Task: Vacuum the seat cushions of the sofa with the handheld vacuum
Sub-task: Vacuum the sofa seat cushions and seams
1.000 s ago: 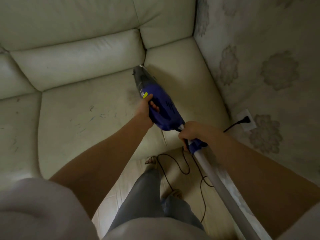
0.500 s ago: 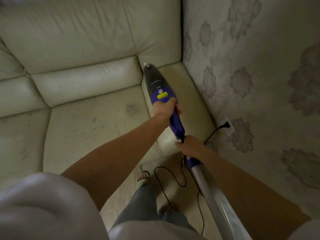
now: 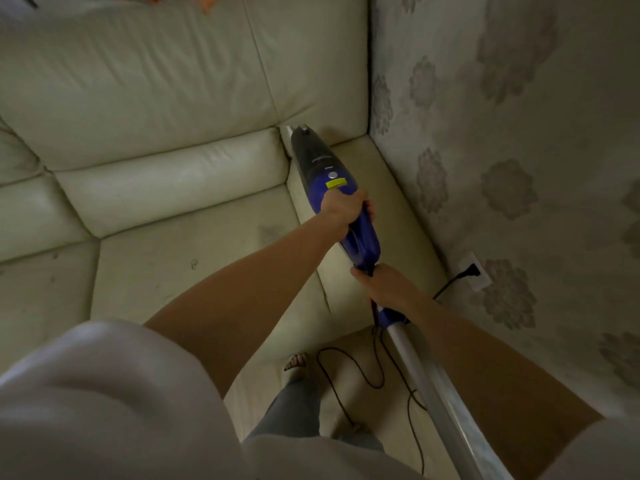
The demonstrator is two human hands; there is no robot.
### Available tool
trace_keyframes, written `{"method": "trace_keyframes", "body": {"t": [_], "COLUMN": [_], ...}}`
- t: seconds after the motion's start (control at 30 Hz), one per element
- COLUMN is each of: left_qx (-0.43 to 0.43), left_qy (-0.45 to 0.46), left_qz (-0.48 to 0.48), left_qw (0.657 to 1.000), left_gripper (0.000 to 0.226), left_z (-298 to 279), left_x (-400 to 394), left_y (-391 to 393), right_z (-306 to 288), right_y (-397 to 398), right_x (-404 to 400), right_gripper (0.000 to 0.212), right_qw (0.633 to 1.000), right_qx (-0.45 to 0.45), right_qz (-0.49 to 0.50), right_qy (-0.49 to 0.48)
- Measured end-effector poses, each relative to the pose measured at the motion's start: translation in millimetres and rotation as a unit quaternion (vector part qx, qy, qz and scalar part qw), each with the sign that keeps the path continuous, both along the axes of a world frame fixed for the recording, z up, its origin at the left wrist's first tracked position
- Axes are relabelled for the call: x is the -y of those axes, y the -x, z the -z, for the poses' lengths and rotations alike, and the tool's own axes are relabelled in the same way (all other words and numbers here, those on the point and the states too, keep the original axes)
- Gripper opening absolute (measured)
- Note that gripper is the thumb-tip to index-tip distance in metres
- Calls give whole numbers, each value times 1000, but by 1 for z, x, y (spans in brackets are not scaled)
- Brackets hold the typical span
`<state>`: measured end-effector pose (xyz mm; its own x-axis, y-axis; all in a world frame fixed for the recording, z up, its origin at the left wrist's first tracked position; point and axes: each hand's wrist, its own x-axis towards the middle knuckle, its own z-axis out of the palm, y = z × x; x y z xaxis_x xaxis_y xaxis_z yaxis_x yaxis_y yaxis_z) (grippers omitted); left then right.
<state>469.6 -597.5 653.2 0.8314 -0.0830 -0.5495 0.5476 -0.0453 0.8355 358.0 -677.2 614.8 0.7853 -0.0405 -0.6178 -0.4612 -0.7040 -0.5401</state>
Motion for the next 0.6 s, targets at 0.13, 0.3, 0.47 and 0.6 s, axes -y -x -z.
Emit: {"method": "trace_keyframes", "body": {"t": [0.13, 0.3, 0.47, 0.6], "left_qx": [-8, -42, -34, -30], "left_qy": [-6, -7, -23, -8], "left_qz": [23, 24, 9, -25], "left_qw": [1000, 999, 999, 999], "left_gripper": [34, 47, 39, 35], "left_z": [10, 22, 7, 6], "left_x": [0, 9, 11, 5], "left_y": [-22, -20, -27, -34], "right_z": [8, 14, 5, -1], "right_y": [-17, -15, -21, -28], "right_x": [-2, 11, 12, 11], "right_gripper": [48, 44, 52, 53], "right_qw": [998, 997, 996, 993], "right_qx": [-22, -44, 2, 22], "right_qz": [51, 68, 23, -9], "right_qy": [-35, 16, 89, 119]}}
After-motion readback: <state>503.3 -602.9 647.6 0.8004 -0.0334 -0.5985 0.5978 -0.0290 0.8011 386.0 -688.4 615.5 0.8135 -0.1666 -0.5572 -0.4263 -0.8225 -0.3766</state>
